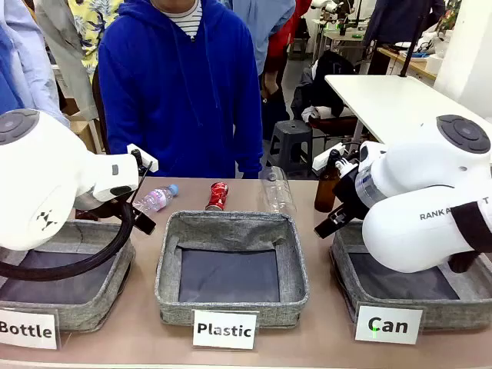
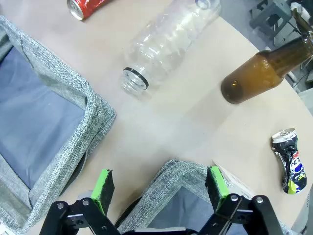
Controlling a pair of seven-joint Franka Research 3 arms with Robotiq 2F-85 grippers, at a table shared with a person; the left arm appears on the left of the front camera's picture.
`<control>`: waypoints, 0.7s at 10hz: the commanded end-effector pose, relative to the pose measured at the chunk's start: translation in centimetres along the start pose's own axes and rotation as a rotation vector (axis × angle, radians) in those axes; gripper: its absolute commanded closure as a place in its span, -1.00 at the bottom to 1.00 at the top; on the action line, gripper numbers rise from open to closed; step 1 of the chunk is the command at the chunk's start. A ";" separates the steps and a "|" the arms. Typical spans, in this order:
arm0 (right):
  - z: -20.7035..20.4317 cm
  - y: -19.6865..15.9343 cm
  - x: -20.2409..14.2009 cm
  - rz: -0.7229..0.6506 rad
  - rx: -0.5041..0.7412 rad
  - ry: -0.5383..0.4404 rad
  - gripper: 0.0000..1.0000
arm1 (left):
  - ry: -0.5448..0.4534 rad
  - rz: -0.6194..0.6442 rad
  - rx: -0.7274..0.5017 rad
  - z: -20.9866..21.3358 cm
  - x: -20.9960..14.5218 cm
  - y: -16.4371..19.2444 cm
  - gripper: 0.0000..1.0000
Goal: Sort the can waste into the basket.
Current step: Pick up the can waste from the table and place it in the right Fabric basket.
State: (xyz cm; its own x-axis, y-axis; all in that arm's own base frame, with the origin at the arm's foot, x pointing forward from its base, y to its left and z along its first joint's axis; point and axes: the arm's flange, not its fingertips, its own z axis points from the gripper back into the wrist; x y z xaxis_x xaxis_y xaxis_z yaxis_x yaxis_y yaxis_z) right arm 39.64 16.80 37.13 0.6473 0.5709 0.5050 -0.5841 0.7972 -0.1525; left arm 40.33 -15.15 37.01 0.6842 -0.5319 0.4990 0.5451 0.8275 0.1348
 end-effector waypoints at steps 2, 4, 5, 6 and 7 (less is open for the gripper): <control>0.0 0.0 0.0 0.000 0.000 0.000 -1.00 | 0.000 0.000 0.000 0.0 0.0 0.0 -1.00; 0.0 0.0 0.0 0.000 0.000 0.000 -1.00 | 0.000 0.000 0.000 0.0 0.0 0.0 -1.00; 0.0 0.0 0.0 0.000 0.000 0.000 -1.00 | 0.000 0.000 0.000 0.0 0.0 0.0 -1.00; 0.0 0.0 0.0 0.000 0.000 0.000 -1.00 | 0.000 0.000 0.000 0.0 0.0 0.0 -1.00; 0.0 0.0 0.0 0.000 0.000 0.000 -1.00 | 0.000 0.000 0.000 0.0 0.0 0.0 -1.00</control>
State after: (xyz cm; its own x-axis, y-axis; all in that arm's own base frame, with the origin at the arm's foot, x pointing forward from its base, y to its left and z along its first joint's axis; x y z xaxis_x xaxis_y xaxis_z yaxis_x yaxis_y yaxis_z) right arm 39.63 16.81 37.13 0.6470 0.5714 0.5049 -0.5844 0.7969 -0.1529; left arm 40.33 -15.15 37.01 0.6845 -0.5314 0.4991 0.5447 0.8278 0.1344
